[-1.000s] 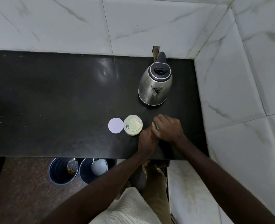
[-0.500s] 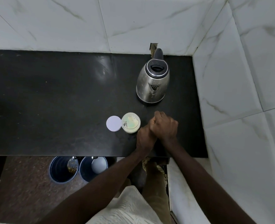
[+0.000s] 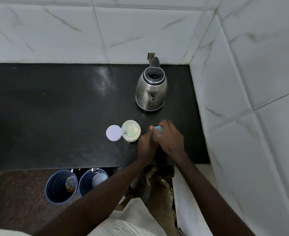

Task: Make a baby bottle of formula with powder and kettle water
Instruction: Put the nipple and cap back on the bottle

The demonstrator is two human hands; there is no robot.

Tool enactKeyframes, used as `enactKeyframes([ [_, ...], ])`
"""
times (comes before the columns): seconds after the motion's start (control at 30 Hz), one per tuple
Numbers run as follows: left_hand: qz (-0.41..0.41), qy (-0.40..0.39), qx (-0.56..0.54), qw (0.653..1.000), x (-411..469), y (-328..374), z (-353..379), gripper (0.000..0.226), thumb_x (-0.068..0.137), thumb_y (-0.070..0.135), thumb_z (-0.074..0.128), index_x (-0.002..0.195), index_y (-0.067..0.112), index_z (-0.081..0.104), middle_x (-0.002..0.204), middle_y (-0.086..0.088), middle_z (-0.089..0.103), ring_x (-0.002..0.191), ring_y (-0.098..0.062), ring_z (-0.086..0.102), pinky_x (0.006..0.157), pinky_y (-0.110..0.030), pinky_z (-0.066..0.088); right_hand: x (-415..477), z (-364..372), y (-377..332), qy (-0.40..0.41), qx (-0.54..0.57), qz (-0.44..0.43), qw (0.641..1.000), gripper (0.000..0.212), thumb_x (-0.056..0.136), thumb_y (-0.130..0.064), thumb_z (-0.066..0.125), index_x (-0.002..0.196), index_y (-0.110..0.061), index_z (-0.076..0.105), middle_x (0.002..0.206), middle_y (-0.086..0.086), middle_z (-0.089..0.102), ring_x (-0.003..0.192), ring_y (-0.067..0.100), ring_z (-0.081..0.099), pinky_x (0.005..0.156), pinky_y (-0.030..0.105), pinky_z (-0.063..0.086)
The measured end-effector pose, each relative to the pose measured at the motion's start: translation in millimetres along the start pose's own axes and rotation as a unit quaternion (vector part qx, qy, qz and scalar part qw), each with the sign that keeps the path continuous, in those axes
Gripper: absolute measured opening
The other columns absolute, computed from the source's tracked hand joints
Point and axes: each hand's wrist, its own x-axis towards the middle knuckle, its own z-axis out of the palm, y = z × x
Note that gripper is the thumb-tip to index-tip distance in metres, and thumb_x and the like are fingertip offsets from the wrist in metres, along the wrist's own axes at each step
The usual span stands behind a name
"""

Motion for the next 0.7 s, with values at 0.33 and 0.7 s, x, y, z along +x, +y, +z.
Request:
enactKeyframes([
  [0.33,-0.006,0.012,-0.061,0.998,-5,6,-5,0.054,0.072,0.048,0.073,0.12,0.03,0.057,0.107,0.004,0.074,0.097,-0.021,0.071,0.082,-0.041,0.057,-4,10,63,-0.045,0.072,0.053,0.995,0.059,0.094,-0.022,0.064,0.15,-0.019,0.046,0.15,0.009,0.046,0.128,0.032,0.057,0.1,0.04,0.048],
  [0.7,-0.009,0.015,-0.039,0.999,-6,8,-6,0.045,0.078,0.041,0.079,0.115,0.028,0.059,0.104,0.005,0.073,0.094,-0.018,0.071,0.078,-0.039,0.057,-2,14,55,-0.034,0.008,0.022,0.999,0.048,0.098,-0.035,0.06,0.142,-0.02,0.05,0.141,0.008,0.052,0.117,0.033,0.063,0.09,0.041,0.052],
])
